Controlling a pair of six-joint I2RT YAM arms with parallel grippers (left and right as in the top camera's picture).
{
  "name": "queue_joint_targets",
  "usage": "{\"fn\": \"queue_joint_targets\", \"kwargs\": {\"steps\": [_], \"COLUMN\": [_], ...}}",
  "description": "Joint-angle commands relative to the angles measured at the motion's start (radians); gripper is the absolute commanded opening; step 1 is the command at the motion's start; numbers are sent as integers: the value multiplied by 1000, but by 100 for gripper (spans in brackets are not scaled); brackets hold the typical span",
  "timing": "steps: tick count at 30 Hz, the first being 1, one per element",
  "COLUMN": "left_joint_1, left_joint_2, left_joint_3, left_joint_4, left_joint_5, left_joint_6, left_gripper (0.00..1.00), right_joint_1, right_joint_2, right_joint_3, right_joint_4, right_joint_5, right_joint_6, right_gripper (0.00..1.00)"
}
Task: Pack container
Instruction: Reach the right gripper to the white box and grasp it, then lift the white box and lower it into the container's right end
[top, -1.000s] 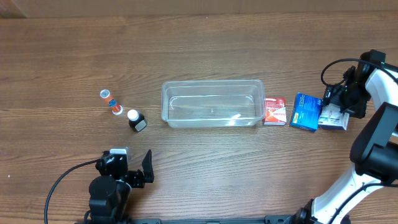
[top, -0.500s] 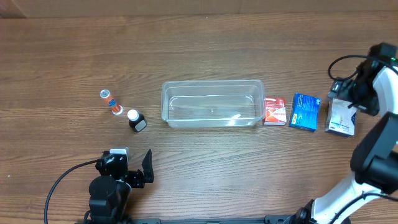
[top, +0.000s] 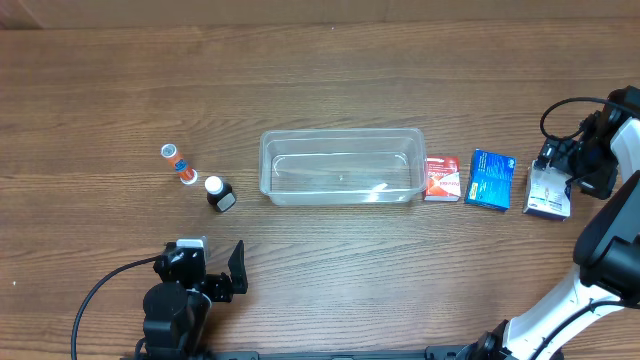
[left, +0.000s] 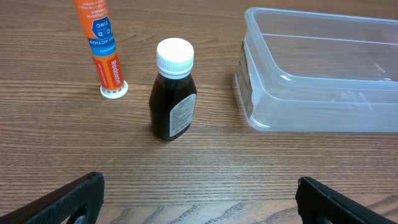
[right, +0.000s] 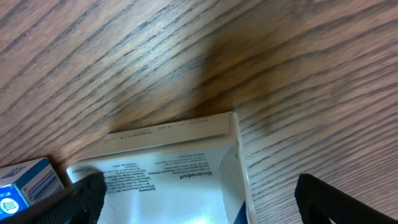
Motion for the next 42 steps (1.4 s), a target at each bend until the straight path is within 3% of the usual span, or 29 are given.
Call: {"fn": "queue_joint_targets", "kwargs": {"steps": [1,5,7,11,14,23,24,26,31,37,39,42], "left_joint_1": [-5,-5,-5,-5,-5,-5,-5,-5,-5,-5,-5,-5], "left_joint_2": [-8,-8,-8,-8,-8,-8,-8,-8,-8,-8,-8,-8], "left_joint_3": [-3,-3,-3,-3,-3,-3,-3,-3,-3,-3,-3,-3], "left_joint_4": [3,3,3,3,3,3,3,3,3,3,3,3], "left_joint_5": [3,3,3,3,3,3,3,3,3,3,3,3], "left_joint_6": [18,18,18,18,18,18,18,18,18,18,18,18], "left_gripper": [100,100,100,100,100,100,100,100,100,100,100,100], "right_joint_1": [8,7,7,15,16,28,25,16,40,257,458,744], "right_joint_2": [-26,-106,-108,-108,-108,-107,-107,-108,-161,-444,-561,-583], "right_joint_3": [23,24,24,10,-12,-185,-196,-194,-123,49,51,48], "right_joint_4": [-19,-38,-40,-48,-51,85,97,95,10,-193,-216,-170], "right_joint_5": [-8,11,124,-66,-78,18,19,19,-3,-179,-183,-111], "right_joint_6": [11,11,63,-176,-276,-252,-210,-103,30,69,154,311], "right_gripper": [100,100,100,99,99,99,97,78,68,63,63,63]}}
